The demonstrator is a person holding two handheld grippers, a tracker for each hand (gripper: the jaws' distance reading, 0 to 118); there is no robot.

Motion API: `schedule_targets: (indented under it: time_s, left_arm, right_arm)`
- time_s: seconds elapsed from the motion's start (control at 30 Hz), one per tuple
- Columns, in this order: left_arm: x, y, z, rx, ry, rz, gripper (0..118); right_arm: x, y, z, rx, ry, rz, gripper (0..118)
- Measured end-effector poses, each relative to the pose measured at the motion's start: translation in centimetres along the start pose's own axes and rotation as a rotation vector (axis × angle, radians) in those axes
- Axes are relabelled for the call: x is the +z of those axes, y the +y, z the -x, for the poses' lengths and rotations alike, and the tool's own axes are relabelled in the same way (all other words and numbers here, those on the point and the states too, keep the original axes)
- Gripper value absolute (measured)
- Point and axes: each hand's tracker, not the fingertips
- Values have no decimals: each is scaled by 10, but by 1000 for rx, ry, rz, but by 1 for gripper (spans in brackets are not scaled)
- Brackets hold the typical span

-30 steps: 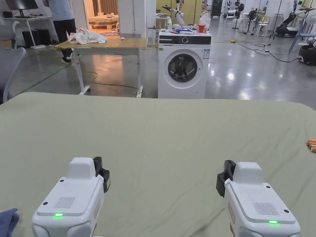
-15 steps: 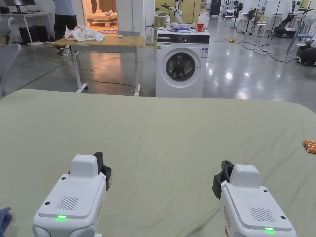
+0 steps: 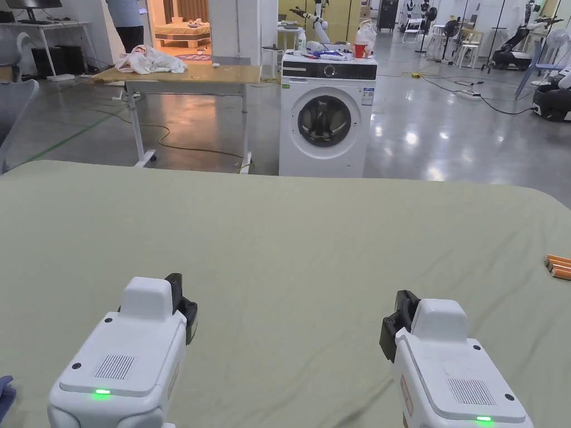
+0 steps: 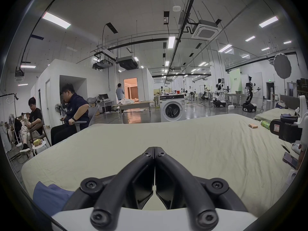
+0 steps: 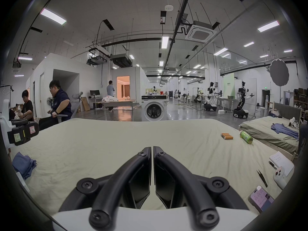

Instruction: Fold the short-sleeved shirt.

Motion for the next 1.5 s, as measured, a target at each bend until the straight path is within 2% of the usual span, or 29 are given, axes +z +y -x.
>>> schedule_targets:
  time_s: [0.27, 0.33, 0.4, 0.43, 0.47, 0.53, 0.57, 0.6, 0.73, 0.83, 1.03, 1.17, 1.27, 1.37, 1.5]
  left_arm:
    - [1, 2, 3, -4, 1, -5, 1]
    - [2, 2, 4, -1, 0, -3, 9]
    - [2, 1, 3, 5, 1, -2, 26]
    - [2, 1, 5, 11, -3, 5, 41]
    - [2, 0, 5, 13, -11, 10, 52]
    - [4, -3, 6, 12, -11, 7, 72]
    - [5, -4, 7, 7, -4, -3, 76]
    - [6, -4, 7, 0, 9, -15, 80]
    - [8, -2, 9, -8, 43, -38, 95]
    - [8, -2, 12, 4, 54, -51, 100]
    - [4, -1, 19, 41, 59, -38, 106]
    - [3, -3, 24, 81, 46, -26, 106]
    - [3, -5, 27, 94, 42, -28, 106]
    - [2, -7, 31, 115, -7, -32, 107]
    - [2, -9, 35, 144, -28, -31, 107]
  right_arm:
    - [1, 0, -1, 1, -1, 0, 1]
    - [1, -1, -1, -14, -2, 6, 2]
    - [1, -3, 1, -6, -8, 11, 6]
    - [2, -4, 2, 9, -12, 14, 18]
    - [3, -3, 3, 21, -19, 20, 36]
    - [5, -3, 3, 32, -23, -2, 80]
    - [5, -2, 3, 38, -27, -14, 89]
    - [5, -2, 4, 44, -35, -24, 93]
    - [4, 0, 3, 64, -56, -31, 94]
    - [1, -1, 0, 46, -51, -32, 97]
    - [-5, -1, -3, 24, -60, -22, 100]
    - [-12, -1, -2, 22, -100, -10, 101]
    - [-14, -1, -4, 21, -86, -9, 101]
    - [-18, 0, -6, -27, -67, 9, 101]
    - [-23, 2, -5, -31, -132, 33, 101]
